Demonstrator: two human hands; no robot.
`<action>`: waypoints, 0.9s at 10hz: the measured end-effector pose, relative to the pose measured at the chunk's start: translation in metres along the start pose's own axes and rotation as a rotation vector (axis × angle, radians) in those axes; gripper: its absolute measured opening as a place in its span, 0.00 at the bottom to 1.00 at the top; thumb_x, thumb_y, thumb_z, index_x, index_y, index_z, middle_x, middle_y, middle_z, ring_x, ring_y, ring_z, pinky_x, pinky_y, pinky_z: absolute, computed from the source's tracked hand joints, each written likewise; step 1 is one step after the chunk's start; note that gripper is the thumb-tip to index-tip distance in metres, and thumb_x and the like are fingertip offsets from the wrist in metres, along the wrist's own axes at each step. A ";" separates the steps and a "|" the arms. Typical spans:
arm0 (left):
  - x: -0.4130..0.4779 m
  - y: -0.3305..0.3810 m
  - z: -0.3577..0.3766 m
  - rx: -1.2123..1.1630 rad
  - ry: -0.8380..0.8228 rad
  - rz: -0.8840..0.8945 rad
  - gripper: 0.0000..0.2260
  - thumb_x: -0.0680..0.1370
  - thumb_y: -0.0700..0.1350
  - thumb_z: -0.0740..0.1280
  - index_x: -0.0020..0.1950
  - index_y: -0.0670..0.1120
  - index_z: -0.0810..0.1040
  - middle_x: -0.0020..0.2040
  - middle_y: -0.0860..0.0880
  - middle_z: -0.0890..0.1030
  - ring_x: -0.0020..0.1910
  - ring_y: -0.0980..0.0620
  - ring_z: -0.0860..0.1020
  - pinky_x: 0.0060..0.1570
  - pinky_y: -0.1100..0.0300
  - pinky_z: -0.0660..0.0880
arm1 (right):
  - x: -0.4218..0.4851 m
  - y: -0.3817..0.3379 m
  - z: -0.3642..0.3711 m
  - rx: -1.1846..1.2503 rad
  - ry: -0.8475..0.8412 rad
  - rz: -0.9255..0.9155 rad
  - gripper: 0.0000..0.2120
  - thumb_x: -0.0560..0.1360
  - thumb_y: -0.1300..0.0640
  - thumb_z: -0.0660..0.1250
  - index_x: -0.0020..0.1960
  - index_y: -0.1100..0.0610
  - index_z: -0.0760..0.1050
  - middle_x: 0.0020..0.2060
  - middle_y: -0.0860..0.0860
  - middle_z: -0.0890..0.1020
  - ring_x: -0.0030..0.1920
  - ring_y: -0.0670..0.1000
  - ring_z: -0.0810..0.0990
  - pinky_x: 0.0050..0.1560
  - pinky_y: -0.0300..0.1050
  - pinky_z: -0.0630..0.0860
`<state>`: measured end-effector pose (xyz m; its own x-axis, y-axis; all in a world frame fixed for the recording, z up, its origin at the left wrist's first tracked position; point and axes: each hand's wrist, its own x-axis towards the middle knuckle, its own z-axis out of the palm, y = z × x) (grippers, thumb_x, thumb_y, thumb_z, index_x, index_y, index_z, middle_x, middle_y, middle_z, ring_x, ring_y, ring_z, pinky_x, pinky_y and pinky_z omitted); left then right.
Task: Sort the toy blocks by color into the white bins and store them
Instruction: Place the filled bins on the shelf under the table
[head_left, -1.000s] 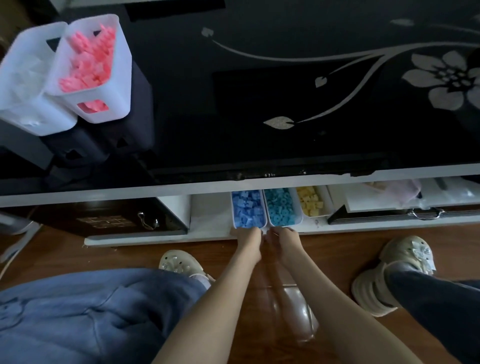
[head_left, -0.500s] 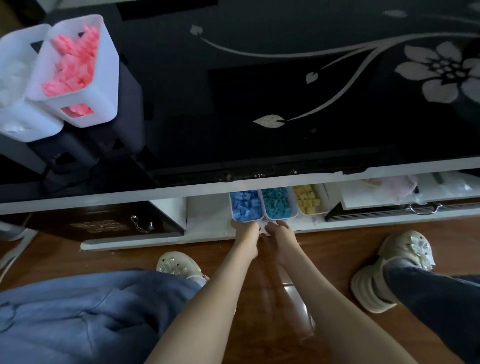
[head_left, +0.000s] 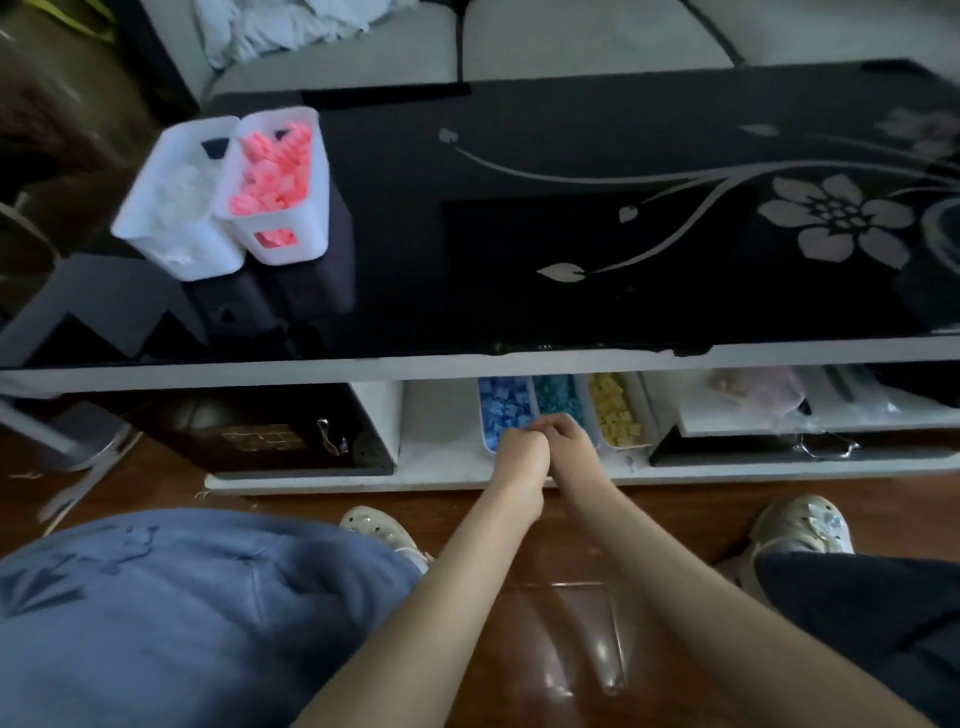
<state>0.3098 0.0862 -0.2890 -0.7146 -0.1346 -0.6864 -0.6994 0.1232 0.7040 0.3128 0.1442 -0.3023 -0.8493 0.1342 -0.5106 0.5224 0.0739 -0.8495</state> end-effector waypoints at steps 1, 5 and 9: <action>-0.058 0.040 -0.021 -0.131 -0.107 0.027 0.39 0.69 0.70 0.35 0.60 0.48 0.72 0.45 0.52 0.74 0.29 0.64 0.71 0.26 0.72 0.70 | -0.024 -0.048 -0.002 -0.113 -0.102 -0.167 0.10 0.79 0.62 0.56 0.44 0.56 0.73 0.44 0.54 0.79 0.44 0.52 0.78 0.38 0.41 0.73; -0.090 0.061 -0.042 0.781 -0.182 0.027 0.05 0.71 0.37 0.61 0.38 0.41 0.76 0.25 0.47 0.72 0.30 0.58 0.71 0.42 0.72 0.70 | -0.051 -0.126 0.014 -0.072 -0.324 0.067 0.10 0.74 0.61 0.56 0.34 0.55 0.64 0.28 0.52 0.65 0.26 0.48 0.63 0.32 0.42 0.60; -0.065 0.098 -0.113 0.225 0.125 0.462 0.13 0.78 0.45 0.56 0.34 0.45 0.71 0.33 0.47 0.74 0.40 0.46 0.75 0.42 0.56 0.70 | -0.049 -0.144 0.056 0.444 -0.219 0.357 0.11 0.74 0.63 0.54 0.35 0.56 0.68 0.28 0.48 0.66 0.26 0.45 0.64 0.26 0.35 0.65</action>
<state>0.2887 -0.0038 -0.1550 -0.9518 -0.1309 -0.2775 -0.3068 0.4035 0.8620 0.2750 0.0719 -0.1619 -0.6482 -0.1354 -0.7494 0.7361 -0.3636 -0.5710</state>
